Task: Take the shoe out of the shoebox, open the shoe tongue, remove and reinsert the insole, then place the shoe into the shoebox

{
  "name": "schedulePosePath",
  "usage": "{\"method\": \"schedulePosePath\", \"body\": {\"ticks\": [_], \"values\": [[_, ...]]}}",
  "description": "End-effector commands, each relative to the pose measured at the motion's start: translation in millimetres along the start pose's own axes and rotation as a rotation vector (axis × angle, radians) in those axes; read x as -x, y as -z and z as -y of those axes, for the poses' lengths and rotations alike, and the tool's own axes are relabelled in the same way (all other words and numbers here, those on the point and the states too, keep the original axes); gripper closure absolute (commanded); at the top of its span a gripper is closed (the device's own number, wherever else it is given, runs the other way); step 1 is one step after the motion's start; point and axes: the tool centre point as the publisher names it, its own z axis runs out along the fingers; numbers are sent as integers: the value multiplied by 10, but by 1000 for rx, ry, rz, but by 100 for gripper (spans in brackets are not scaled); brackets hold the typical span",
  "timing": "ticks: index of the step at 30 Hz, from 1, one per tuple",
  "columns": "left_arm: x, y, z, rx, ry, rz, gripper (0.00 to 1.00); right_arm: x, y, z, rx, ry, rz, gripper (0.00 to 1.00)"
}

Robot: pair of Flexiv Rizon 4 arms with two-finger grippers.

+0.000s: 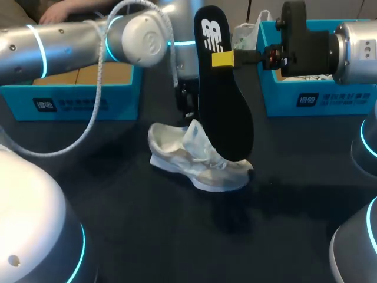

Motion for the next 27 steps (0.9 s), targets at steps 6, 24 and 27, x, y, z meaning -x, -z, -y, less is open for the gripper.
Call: {"method": "schedulePosePath", "body": {"ticks": [6,24,27], "values": [[-9,41,32,74,-157,37,100,0,-16,2,-1,-1,3,100],[127,203,125,162,-515,-141,100,0,-16,2,-1,-1,3,100],[171,234,155,212,-628,-165,100,0,-16,2,-1,-1,3,100]]}}
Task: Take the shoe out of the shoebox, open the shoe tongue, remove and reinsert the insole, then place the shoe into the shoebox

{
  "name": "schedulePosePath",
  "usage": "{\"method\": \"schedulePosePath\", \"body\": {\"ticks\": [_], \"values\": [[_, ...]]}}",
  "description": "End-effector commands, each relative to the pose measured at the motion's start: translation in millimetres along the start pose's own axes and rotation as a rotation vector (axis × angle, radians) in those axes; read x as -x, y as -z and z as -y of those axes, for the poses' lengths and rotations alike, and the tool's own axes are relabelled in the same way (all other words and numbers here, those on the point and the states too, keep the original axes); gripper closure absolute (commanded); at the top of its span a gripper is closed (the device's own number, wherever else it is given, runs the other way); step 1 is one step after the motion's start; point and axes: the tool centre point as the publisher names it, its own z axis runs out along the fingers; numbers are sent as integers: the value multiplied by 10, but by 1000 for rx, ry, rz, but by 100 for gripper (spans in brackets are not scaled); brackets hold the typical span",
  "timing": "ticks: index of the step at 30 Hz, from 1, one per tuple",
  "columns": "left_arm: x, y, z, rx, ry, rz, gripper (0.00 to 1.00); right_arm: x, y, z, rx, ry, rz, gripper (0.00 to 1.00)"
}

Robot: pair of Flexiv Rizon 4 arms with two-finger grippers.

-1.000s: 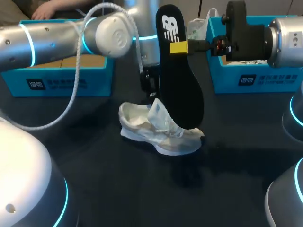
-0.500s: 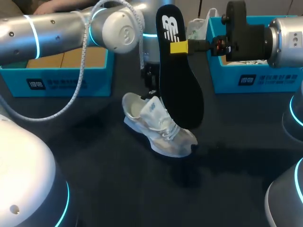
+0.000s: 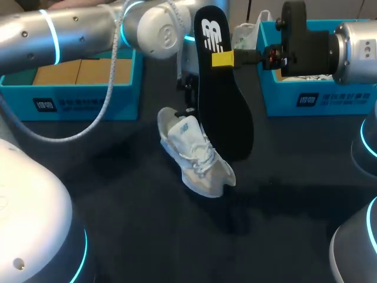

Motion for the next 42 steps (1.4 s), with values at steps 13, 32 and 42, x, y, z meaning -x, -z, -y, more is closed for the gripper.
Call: {"method": "schedulePosePath", "body": {"ticks": [13,32,42], "values": [[333,3,154,146,-337,-162,100,0,-16,2,-1,-1,3,100],[436,-325,232,193,-436,-177,100,0,-16,2,-1,-1,3,100],[487,-576,232,228,-421,-212,100,0,-16,2,-1,-1,3,100]]}}
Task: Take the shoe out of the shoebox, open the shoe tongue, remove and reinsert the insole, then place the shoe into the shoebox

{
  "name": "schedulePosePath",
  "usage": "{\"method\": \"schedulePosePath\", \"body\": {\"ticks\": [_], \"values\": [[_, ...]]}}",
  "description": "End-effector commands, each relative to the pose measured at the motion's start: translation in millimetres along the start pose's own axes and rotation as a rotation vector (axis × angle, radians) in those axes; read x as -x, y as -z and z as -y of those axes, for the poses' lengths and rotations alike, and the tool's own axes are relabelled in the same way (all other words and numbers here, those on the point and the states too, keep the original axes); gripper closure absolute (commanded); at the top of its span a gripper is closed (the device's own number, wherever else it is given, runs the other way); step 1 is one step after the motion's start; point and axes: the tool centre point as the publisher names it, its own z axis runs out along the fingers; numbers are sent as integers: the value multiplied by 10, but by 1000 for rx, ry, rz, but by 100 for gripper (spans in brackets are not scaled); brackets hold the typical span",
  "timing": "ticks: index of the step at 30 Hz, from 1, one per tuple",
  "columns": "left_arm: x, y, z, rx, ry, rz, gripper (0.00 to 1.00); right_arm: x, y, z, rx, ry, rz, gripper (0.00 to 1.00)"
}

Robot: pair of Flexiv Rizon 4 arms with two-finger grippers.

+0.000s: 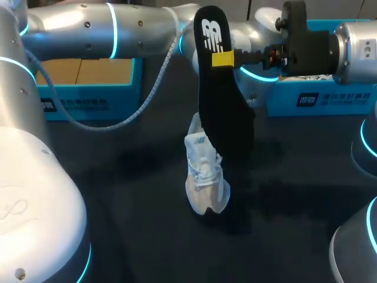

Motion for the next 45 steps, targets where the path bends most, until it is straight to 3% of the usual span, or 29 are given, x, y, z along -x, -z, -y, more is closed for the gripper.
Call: {"method": "schedulePosePath", "body": {"ticks": [1,10,13,25,32,40,45], "values": [[90,-81,-22,-7,2,-15,100,0,-16,2,-1,-1,3,100],[130,-162,35,-35,8,-24,100,0,-16,2,-1,-1,3,100],[109,-136,60,-45,-2,-17,0,0,-16,2,-1,-1,3,100],[46,372,-56,-60,14,146,0,0,-16,2,-1,-1,3,100],[43,689,-136,-100,20,296,0,0,-16,2,-1,-1,3,100],[-26,1119,-190,-90,22,531,0,0,-16,2,-1,-1,3,100],[-122,1370,-223,-83,27,667,0,24,193,-40,110,-5,93,100]]}}
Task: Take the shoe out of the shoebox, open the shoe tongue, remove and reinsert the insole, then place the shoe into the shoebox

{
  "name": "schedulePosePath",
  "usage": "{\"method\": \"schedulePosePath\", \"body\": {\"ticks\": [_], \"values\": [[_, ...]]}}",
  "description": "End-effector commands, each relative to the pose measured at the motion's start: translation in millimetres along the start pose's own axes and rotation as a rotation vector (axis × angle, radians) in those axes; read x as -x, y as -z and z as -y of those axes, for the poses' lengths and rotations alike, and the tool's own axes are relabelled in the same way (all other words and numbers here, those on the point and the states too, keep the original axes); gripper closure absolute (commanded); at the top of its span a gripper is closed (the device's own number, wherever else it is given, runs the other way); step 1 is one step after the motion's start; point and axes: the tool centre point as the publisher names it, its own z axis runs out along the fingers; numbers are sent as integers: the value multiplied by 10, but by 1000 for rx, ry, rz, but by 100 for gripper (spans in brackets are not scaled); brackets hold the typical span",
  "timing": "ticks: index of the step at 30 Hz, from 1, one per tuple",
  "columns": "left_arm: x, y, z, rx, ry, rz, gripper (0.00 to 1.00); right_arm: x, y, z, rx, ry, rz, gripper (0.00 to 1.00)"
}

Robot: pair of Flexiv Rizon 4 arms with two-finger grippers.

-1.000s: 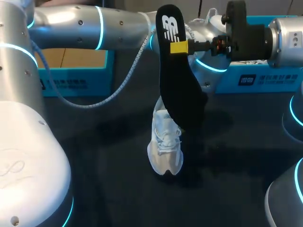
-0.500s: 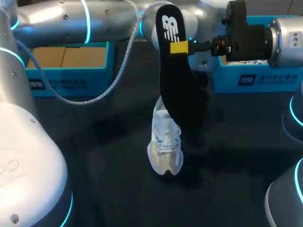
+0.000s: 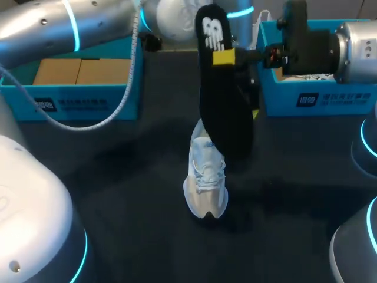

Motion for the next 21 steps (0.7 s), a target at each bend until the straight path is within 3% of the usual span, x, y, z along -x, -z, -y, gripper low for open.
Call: {"method": "schedulePosePath", "body": {"ticks": [1,7,9,13,17,21], "values": [[-134,253,53,14,-18,231,0,-75,165,63,79,-6,60,100],[-174,549,63,32,-55,364,0,-24,360,-34,66,-61,81,100],[-200,631,95,61,-89,385,0,23,451,-45,94,-113,86,100],[-331,800,234,83,-161,445,0,157,643,-24,185,-274,104,100],[-484,953,351,125,-212,506,0,285,733,-16,180,-350,112,100],[-626,1148,423,117,-244,598,0,478,809,17,188,-452,125,100]]}}
